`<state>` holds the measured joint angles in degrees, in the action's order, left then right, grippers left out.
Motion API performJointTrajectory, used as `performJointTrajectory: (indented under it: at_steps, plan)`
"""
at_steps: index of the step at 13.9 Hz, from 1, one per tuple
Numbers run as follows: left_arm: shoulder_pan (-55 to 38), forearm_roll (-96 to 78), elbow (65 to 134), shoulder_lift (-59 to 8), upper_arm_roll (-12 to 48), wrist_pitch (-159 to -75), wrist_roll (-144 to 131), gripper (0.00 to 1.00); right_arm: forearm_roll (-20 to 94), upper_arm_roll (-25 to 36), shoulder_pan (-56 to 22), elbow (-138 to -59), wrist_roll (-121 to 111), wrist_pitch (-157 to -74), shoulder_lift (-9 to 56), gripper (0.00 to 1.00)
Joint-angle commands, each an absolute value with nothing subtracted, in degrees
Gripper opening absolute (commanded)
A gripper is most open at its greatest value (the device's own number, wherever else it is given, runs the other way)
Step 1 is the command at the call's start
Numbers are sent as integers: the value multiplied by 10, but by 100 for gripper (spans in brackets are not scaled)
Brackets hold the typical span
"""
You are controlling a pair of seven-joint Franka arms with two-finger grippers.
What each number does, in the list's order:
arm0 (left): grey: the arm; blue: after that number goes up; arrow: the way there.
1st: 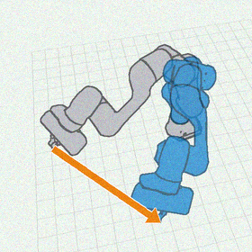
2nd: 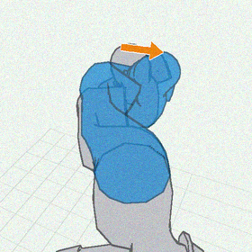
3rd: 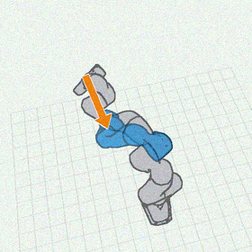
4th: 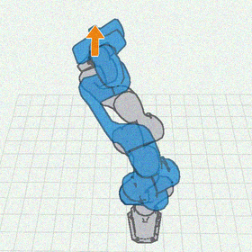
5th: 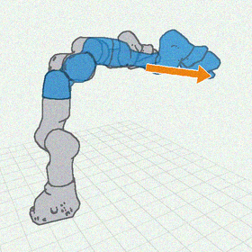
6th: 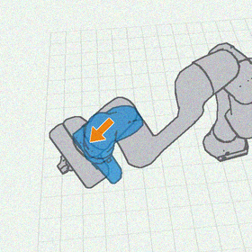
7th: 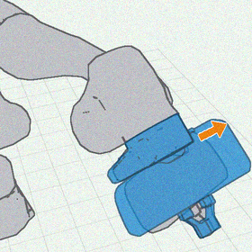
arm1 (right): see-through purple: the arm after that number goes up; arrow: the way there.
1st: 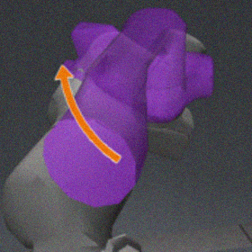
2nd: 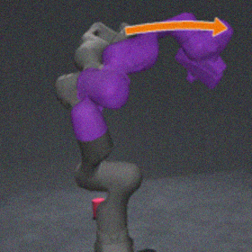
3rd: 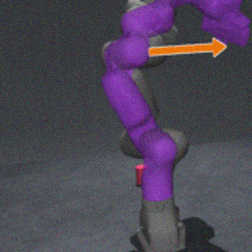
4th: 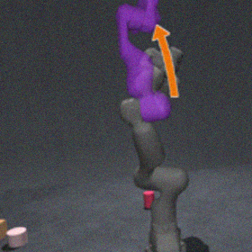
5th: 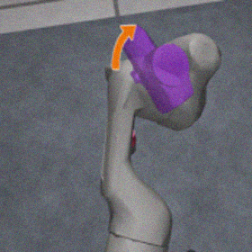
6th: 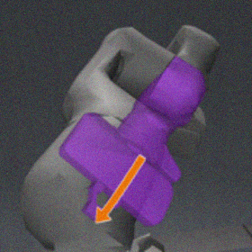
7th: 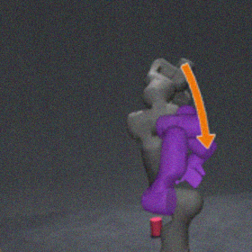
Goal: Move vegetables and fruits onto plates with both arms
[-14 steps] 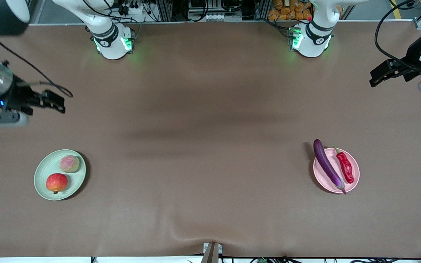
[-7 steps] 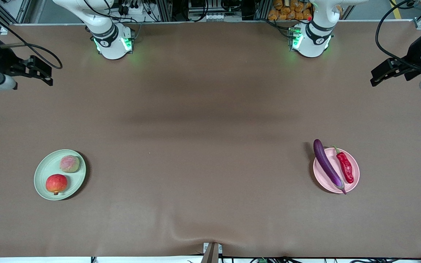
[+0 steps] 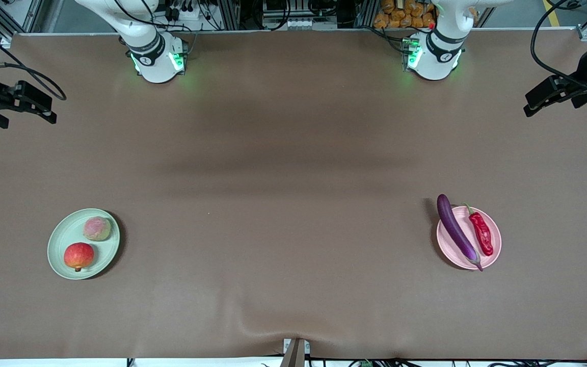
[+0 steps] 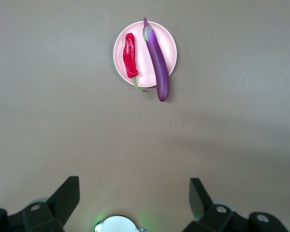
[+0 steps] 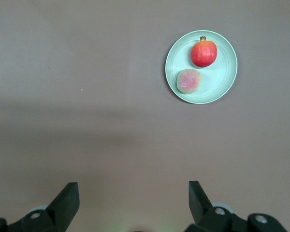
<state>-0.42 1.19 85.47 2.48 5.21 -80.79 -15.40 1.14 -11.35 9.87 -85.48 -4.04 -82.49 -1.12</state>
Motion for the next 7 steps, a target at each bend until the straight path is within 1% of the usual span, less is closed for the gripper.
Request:
performJointTrajectory:
  at_steps: [1, 3, 4, 7]
  plan:
    - [1, 18, 857, 35, 54, -802, -143, 100, 12, -101, 73, -867, -46, -831, -23, 100]
    - [0, 23, 857, 35, 54, -801, -143, 100, 4, -24, 6, -868, -47, -833, -25, 100]
    - [0, 24, 857, 35, 54, -801, -144, 100, 0, -13, -2, -868, -47, -838, -25, 100]
    - [0, 24, 857, 35, 54, -801, -144, 100, -14, -12, 0, -871, -47, -838, -25, 100]
